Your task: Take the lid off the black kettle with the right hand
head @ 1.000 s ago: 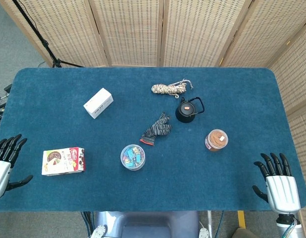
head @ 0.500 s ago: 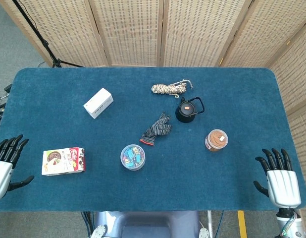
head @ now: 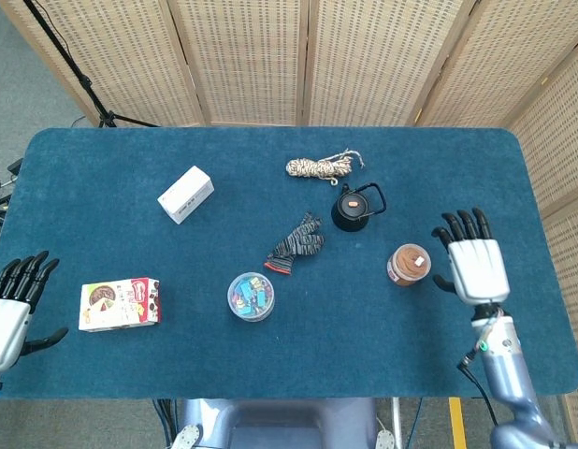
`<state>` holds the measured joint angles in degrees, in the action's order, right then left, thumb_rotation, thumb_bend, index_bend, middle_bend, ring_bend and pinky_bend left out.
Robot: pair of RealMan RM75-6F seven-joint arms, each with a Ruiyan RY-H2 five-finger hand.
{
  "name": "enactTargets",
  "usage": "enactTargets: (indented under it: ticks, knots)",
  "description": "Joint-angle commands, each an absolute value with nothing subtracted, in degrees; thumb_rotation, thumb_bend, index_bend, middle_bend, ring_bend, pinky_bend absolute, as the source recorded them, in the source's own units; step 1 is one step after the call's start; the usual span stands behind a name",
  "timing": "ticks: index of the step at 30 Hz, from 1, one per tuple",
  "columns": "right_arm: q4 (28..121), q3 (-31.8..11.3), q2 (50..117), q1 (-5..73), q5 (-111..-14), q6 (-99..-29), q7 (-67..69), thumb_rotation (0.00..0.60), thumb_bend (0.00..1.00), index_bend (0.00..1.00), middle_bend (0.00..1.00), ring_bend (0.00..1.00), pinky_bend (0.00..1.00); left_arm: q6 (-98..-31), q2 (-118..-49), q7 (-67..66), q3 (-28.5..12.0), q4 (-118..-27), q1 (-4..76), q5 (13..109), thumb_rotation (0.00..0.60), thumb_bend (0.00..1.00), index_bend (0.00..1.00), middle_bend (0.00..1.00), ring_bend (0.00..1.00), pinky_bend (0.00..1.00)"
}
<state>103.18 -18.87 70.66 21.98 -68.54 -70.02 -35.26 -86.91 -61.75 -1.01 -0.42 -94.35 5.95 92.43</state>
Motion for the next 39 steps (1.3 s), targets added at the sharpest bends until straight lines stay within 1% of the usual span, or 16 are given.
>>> enactTargets:
  ticks: [1,2,4,6,9,18,22,28,39]
  knots:
    - [95.53,-24.14,77.47,30.84,-57.68,-62.81,-38.85,0.600,0.07,0.35,0.15,0.07,0.07,-86.71,-61.90,-1.12,-0.79,-94.43,6.17,91.96,0.600,0.00,0.00,0.00,0.00,0.05]
    - [94.47,-24.38,78.31,31.90,-56.60,-62.41,-39.04,0.600,0.08,0.36,0.14,0.05,0.07,-86.61,-61.94,-1.18,-0.88,-94.45,6.24,91.79,0.600,0.00,0.00,0.00,0.00,0.05]
    - [91.46,-24.91,80.68,34.73,-54.71,-61.52,-39.50,0.600,0.12,0.37,0.10,0.01,0.07,-86.01,-62.06,-1.33,-1.21,-94.54,6.59,91.16,0.600,0.00,0.00,0.00,0.00,0.05]
    - [88.98,-25.14,82.45,36.67,-53.64,-61.14,-39.54,0.600,0.15,0.38,0.06,0.00,0.06,-85.40,-62.11,-1.58,-1.42,-94.68,6.90,90.64,0.600,0.00,0.00,0.00,0.00,0.05]
    - [83.98,-25.69,85.28,40.02,-51.18,-59.64,-39.36,0.600,0.16,0.38,0.04,0.00,0.05,-84.45,-62.14,-1.97,-1.74,-94.96,7.46,89.95,0.600,0.00,0.00,0.00,0.00,0.05]
    - [74.27,-26.82,91.07,47.63,-44.44,-56.12,-38.72,0.600,0.24,0.40,0.03,0.00,0.05,-82.77,-61.76,-1.85,-2.81,-95.30,8.22,87.06,0.600,0.00,0.00,0.00,0.00,0.05]
    - [69.87,-27.10,93.64,50.81,-41.65,-54.32,-38.67,0.600,0.32,0.41,0.03,0.00,0.05,-82.27,-61.66,-1.86,-3.09,-95.39,8.41,86.11,0.600,0.00,0.00,0.00,0.00,0.05]
    - [63.40,-26.75,96.98,54.68,-38.40,-51.78,-38.78,0.600,0.33,0.42,0.03,0.00,0.05,-81.56,-61.56,-1.93,-3.52,-95.46,8.76,84.88,0.600,0.00,0.00,0.00,0.00,0.05]
    - [53.18,-25.78,102.28,58.88,-34.51,-46.63,-37.14,0.600,0.35,0.44,0.03,0.00,0.05,-80.62,-61.72,-2.70,-4.16,-95.51,9.21,82.83,0.600,0.00,0.00,0.00,0.00,0.05]
